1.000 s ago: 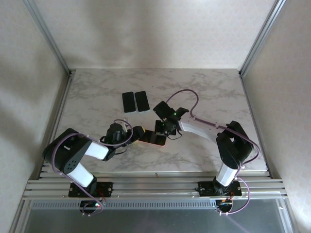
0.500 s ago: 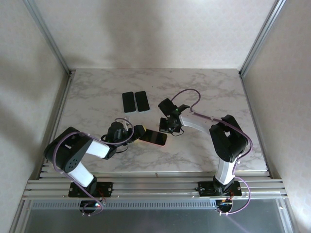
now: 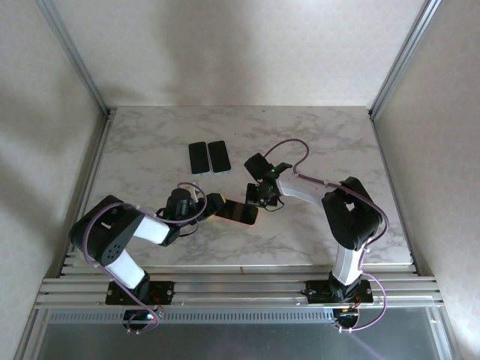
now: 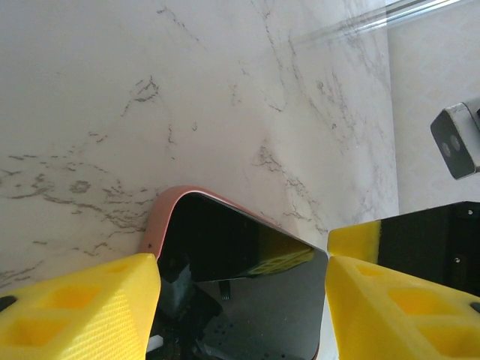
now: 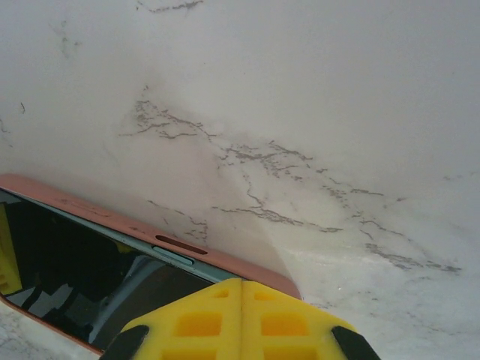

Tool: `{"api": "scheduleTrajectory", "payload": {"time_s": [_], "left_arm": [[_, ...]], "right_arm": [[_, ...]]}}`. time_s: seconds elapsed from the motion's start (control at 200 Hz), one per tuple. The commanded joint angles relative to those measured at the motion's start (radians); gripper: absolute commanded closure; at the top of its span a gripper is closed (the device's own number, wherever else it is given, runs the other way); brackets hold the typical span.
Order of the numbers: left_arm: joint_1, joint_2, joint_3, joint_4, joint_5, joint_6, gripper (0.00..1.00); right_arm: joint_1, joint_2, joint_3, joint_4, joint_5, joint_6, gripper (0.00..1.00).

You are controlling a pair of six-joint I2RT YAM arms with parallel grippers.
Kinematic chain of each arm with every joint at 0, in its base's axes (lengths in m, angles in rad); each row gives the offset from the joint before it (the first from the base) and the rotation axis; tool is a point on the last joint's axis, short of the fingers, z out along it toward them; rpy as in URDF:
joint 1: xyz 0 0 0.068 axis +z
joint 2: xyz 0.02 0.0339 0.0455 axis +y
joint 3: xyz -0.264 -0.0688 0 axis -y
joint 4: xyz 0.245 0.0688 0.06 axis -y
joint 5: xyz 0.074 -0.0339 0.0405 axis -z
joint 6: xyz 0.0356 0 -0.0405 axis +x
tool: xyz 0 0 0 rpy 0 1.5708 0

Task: Put the phone into the phone case

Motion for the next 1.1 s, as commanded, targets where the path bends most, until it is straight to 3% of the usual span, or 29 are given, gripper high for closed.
{"api": "scheduleTrajectory", "payload": {"time_s": [0.0, 0.506, 1.092], "left_arm": [[-0.008, 0.023, 0.012, -0.018, -0.003, 0.013, 0.4], [-0.009, 0.029, -0.003, 0.005, -0.001, 0.003, 0.4], [-0.008, 0.03, -0.009, 0.014, -0.001, -0.003, 0.4]], "right_arm": [[-0.006, -0.015, -0.02, -0.005, -0.007, -0.004, 1.0], [-0.006, -0.058, -0.06, -0.022, 0.0, 0.001, 1.0], [0.013, 0.071, -0.112, 0.01, -0.022, 0.016, 1.0]]}}
